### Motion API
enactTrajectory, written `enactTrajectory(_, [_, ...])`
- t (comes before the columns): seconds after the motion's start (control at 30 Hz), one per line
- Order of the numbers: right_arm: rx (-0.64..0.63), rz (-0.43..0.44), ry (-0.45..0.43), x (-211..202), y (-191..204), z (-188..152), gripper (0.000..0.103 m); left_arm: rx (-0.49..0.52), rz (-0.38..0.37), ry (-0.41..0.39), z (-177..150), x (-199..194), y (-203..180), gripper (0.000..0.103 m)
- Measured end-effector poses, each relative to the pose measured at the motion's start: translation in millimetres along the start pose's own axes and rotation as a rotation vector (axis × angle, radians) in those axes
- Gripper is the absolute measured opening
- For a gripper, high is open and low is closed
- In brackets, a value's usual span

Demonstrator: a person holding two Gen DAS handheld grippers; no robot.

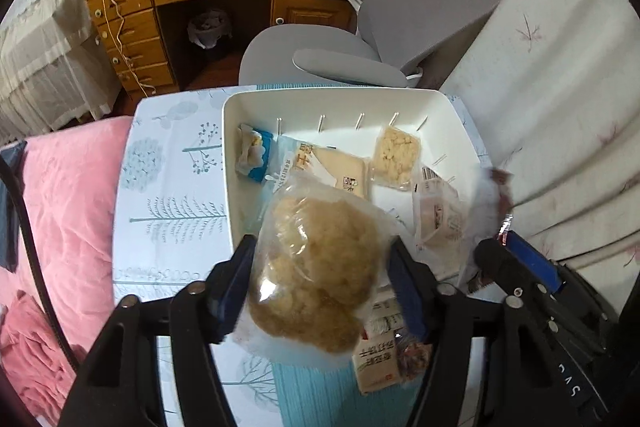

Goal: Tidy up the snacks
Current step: 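Carry both snacks over the white tray and release them inside, then grasp the brown biscuit bag with the left gripper while the right grasps the nut bag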

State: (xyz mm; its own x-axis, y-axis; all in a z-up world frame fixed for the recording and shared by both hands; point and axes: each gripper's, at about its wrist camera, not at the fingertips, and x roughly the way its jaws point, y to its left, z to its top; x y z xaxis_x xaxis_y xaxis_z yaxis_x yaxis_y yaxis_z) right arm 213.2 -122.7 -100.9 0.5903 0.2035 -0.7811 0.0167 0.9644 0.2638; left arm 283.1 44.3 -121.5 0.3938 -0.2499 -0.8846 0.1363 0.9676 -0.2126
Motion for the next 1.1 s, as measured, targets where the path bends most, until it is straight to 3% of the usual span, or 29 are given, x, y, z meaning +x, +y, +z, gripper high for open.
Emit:
enactTrajectory(0.07, [0.024,0.006,-0.008,2,-4,1,0.039,-0.005,-0.009,-0.002,0,1,1,0.078])
enactTrajectory(0.53, [0.119,-0.066,0.024,-6,-21,-25,0.067,-0.028,-0.079,0.058,-29,-4,13,0.079])
enactTrajectory(0.83, [0.152,-0.114,0.052,-21,-34,-65,0.071,0.012,-0.143,0.082,-66,-11,7,0.079])
enactTrajectory(1.1, [0.114,-0.111,0.097,-23,-42,-104,0.072,0.010,-0.140,0.145,-96,-2,5,0.079])
